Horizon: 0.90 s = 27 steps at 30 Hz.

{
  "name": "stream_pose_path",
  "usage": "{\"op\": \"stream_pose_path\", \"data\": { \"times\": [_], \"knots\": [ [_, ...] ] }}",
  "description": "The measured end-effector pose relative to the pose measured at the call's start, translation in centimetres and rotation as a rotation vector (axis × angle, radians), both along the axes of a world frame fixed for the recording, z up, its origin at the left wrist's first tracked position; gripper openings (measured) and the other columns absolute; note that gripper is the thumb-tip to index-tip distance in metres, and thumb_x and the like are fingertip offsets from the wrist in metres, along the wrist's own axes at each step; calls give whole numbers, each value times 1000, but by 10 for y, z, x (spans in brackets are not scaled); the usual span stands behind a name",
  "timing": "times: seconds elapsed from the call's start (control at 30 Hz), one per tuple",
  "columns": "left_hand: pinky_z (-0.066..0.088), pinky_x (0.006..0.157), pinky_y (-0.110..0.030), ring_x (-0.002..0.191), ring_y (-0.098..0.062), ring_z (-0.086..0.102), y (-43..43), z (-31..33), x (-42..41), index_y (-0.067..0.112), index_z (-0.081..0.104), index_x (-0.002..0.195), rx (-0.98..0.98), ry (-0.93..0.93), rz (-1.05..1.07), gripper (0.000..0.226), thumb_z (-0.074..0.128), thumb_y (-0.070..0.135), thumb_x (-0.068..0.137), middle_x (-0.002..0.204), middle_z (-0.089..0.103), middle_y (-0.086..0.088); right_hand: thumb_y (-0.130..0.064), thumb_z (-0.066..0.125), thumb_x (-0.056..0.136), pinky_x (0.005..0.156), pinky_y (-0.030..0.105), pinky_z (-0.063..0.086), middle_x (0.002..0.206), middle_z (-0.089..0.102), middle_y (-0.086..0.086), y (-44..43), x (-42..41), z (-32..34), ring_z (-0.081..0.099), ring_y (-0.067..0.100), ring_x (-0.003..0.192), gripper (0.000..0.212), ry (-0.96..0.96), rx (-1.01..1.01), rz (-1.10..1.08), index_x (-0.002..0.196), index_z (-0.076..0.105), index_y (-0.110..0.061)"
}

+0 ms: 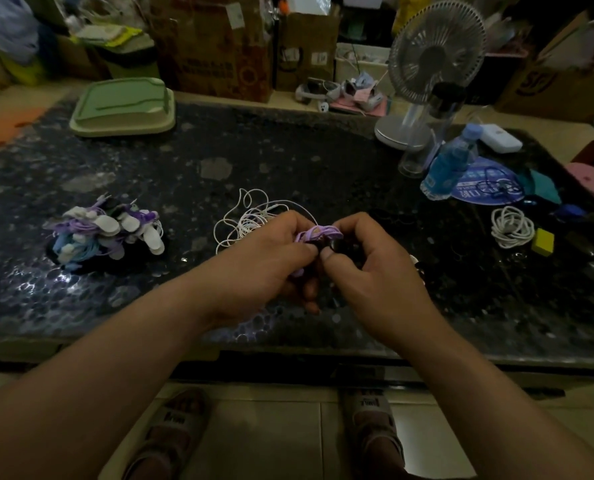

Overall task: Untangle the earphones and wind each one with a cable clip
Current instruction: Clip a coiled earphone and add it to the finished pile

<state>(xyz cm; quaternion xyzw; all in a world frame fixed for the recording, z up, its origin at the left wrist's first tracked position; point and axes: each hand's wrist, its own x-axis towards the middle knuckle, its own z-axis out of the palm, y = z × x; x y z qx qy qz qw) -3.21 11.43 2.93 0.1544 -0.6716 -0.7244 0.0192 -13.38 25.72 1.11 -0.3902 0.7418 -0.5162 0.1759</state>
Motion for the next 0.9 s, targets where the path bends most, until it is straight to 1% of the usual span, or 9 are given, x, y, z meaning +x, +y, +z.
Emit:
{"op": "stream_pose_path", "data": {
  "times": [0.07, 0.17, 0.23, 0.4, 0.5, 0.57, 0.67, 0.8, 0.9],
  "knots": [
    [59, 65, -39, 64, -20, 58, -5, 1, 3, 7, 50, 118, 43, -5, -53, 13, 43, 3, 108, 71, 58, -2, -23, 63, 95, 62, 32, 51, 84, 67, -2, 1, 0, 2, 60, 14, 70, 6, 1, -5, 35, 99, 62, -27],
    [59, 64, -38, 64, -21, 57, -14, 4, 8, 9, 52, 114, 160, -28, -152, 11, 46, 3, 107, 77, 58, -8, -19, 63, 97, 71, 52, 57, 90, 67, 5, 2, -4, 5, 63, 29, 82, 6, -30, -3, 124, 99, 62, -25],
    [58, 61, -37, 62, -19, 55, -20, 5, 11, 10, 53, 109, 216, -25, -212, 7, 52, 9, 102, 75, 55, -6, -23, 63, 94, 72, 59, 55, 92, 65, 8, 3, -5, 7, 63, 30, 82, 7, -63, -13, 174, 100, 63, -24],
    [46, 47, -27, 53, -15, 43, -22, 6, 11, 13, 54, 101, 299, 0, -211, 8, 56, 16, 93, 69, 43, -2, -22, 63, 90, 72, 55, 54, 93, 62, 14, 4, -4, 11, 59, 31, 79, 13, -84, -56, 199, 102, 61, -17],
    [39, 44, -23, 51, -11, 39, -20, 5, 9, 14, 53, 99, 303, 16, -175, 2, 55, 14, 99, 68, 43, 0, -22, 64, 95, 67, 37, 55, 95, 63, 17, 2, -2, 11, 62, 21, 81, 15, -136, -107, 166, 103, 60, -10],
    [36, 44, -22, 51, -10, 39, -18, 4, 8, 14, 53, 98, 284, 26, -153, 2, 54, 15, 100, 68, 43, 1, -24, 63, 103, 68, 29, 56, 97, 66, 16, 0, 0, 12, 66, 21, 84, 17, -179, -119, 123, 105, 62, -8],
    [35, 43, -21, 50, -10, 37, -16, 6, 8, 13, 51, 97, 315, 26, -136, 3, 53, 14, 96, 66, 40, 1, -19, 62, 103, 69, 34, 59, 98, 67, 17, -1, 0, 14, 68, 20, 84, 12, -205, -107, 100, 106, 63, -7],
    [34, 40, -21, 47, -10, 37, -13, 7, 8, 11, 51, 101, 320, 0, -103, 10, 42, 6, 98, 65, 39, 0, -24, 65, 101, 70, 55, 57, 91, 65, 17, -1, -1, 11, 61, 27, 76, 13, -163, -71, 107, 103, 62, -11],
    [37, 42, -23, 49, -12, 40, -7, 5, 6, 9, 52, 103, 195, -1, -35, 13, 41, 2, 104, 66, 43, -2, -23, 63, 102, 65, 55, 55, 82, 63, 5, -3, 2, 6, 59, 21, 69, 6, -32, -30, 50, 100, 60, -19]
  ]
}}
